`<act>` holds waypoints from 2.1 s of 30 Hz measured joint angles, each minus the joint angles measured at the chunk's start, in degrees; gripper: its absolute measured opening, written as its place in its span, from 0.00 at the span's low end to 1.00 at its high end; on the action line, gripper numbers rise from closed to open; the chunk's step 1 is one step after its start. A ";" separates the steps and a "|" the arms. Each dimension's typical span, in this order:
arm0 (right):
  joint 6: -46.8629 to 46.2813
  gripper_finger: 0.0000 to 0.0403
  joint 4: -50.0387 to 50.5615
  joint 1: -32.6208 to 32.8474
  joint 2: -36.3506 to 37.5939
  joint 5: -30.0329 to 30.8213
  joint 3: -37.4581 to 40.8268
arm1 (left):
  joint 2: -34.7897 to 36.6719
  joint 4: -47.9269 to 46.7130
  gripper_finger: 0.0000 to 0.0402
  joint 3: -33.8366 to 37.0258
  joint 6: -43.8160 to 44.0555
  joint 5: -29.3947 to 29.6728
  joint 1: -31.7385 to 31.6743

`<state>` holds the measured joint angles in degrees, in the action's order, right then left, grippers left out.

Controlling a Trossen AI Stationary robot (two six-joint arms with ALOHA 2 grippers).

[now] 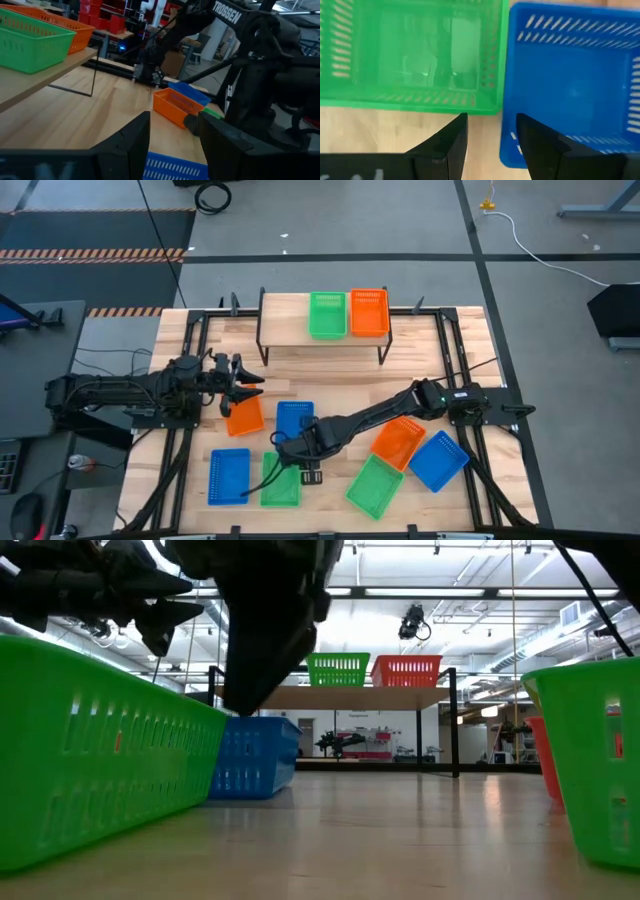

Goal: Stack baskets on shelf by color
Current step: Put the middle blue bin on the shelf

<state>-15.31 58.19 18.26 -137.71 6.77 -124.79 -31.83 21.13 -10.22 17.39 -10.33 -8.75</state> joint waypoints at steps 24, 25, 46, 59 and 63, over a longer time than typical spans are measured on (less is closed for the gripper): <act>3.68 0.05 0.72 -2.63 -0.09 5.36 2.03 | 0.00 1.35 0.43 -0.01 -0.66 0.13 -0.01; 3.73 0.05 1.49 -2.66 -0.09 5.61 1.15 | 0.00 1.32 0.43 -0.01 -0.70 0.13 0.00; 14.17 0.03 12.83 -7.98 6.65 20.67 -10.21 | 0.00 5.02 0.43 0.00 -3.00 -0.02 0.42; 24.12 0.03 9.27 -18.56 8.55 19.89 -10.21 | 0.00 5.59 0.43 -0.02 -3.23 -0.03 1.25; 26.35 0.03 7.71 -21.51 8.55 17.42 -10.21 | 0.00 5.85 0.43 0.00 -3.30 -0.02 1.25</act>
<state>11.04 65.90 -3.25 -129.16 24.19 -135.00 -31.84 26.98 -10.22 14.09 -10.35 -7.51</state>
